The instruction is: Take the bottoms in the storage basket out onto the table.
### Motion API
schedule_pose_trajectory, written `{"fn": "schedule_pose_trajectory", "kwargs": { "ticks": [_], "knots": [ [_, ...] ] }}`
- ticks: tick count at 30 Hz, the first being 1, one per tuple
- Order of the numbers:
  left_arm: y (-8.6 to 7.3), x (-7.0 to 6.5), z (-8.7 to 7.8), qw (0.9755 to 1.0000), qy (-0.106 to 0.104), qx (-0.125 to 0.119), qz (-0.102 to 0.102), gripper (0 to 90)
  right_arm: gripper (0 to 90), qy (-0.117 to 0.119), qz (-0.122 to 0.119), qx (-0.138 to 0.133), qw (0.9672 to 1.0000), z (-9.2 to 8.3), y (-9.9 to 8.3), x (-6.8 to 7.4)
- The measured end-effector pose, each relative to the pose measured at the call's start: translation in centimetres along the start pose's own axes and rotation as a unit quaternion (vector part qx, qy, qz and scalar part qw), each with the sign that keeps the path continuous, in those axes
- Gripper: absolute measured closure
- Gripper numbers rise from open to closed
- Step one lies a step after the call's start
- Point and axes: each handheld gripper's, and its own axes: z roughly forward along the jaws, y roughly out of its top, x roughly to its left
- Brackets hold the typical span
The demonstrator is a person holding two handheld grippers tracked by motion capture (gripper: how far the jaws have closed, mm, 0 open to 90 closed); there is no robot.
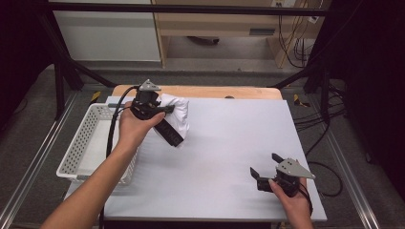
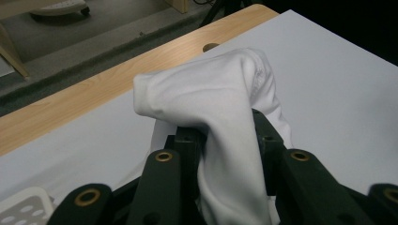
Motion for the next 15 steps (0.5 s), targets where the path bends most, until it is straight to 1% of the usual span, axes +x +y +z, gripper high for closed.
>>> {"fn": "schedule_pose_trajectory", "kwargs": {
  "ticks": [3, 4, 9, 10, 15],
  "knots": [
    [-0.4, -0.4, 0.6, 1.0, -0.005, 0.004, -0.001, 69.2, 5.6, 0.0, 0.0, 0.0, 1.0, 0.0, 0.0, 0.0],
    [-0.5, -0.5, 0.8, 1.0, -0.004, 0.008, 0.003, 69.2, 5.6, 0.0, -0.001, 0.0, 1.0, 0.0, 0.0, 0.0],
    [-1.2, -1.2, 1.8, 0.9998, -0.011, 0.019, 0.004, 69.2, 5.6, 0.0, 0.0, 0.001, 1.0, 0.1, 0.0, 0.0],
    [-1.4, -1.5, 2.2, 0.9996, -0.017, 0.022, 0.004, 69.2, 5.6, 0.0, 0.0, 0.001, 1.0, 0.1, 0.0, 0.0],
    [-2.2, -2.4, 3.3, 0.9992, -0.027, 0.031, 0.004, 69.1, 5.6, 0.001, -0.001, 0.002, 1.0, 0.1, 0.0, 0.0]
  ]
}}
